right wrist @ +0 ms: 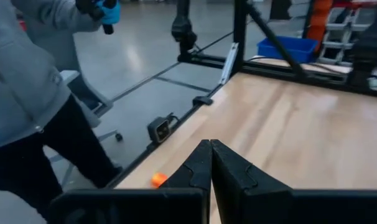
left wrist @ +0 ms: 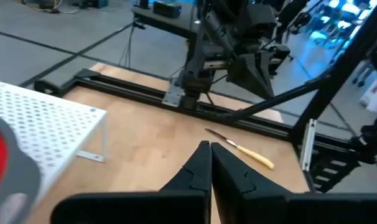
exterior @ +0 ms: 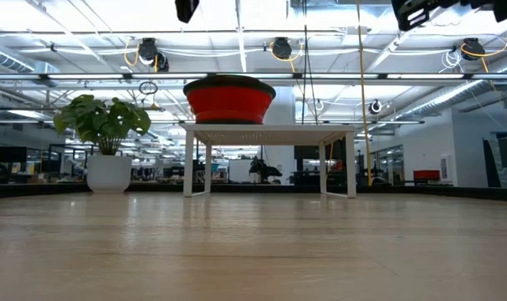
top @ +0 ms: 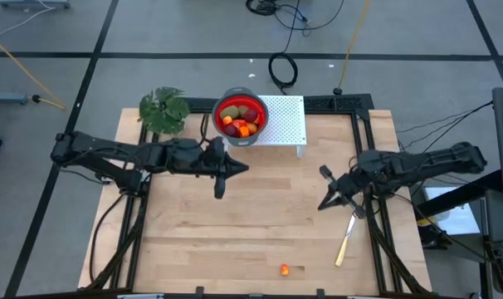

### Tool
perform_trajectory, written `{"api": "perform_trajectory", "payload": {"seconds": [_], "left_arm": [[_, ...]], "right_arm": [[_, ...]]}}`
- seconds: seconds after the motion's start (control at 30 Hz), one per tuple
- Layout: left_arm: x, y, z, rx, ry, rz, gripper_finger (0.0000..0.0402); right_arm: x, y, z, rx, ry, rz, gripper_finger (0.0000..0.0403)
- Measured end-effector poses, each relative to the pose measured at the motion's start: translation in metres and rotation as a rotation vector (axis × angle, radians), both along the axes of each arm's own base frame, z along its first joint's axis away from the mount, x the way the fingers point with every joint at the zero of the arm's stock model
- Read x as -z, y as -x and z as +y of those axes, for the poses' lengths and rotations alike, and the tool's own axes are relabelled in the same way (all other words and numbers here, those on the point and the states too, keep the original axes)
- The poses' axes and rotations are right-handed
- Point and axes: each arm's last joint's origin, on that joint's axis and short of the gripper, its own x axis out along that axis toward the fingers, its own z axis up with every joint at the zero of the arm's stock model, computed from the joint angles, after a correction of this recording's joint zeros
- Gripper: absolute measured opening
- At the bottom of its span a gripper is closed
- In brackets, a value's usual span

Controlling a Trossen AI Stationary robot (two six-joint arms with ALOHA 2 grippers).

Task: Pick & Place Fruit
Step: Put the peach into the red strainer bowl

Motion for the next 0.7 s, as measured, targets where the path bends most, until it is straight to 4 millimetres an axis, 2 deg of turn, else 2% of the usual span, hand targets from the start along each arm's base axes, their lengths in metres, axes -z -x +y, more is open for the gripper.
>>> {"api": "perform_trajectory", "payload": {"seconds": [0.37,0.53,0.7], "left_arm": [[0.050,0.005,-0.022,0.100,0.045,0.022,0.0004],[0.062,0.010,-0.029,0.154,0.051,0.040,0.0006],[0.063,0.024,-0.032,0.225,0.063,0.009,0.0006]], "right_arm": [[0.017,-0.034,0.053,-0.099,0.017,-0.004,0.0000],[0.032,-0.054,0.077,-0.139,0.017,-0.014,0.0000],[0.036,-0.078,0.097,-0.163,0.031,0.095,0.0000]]}}
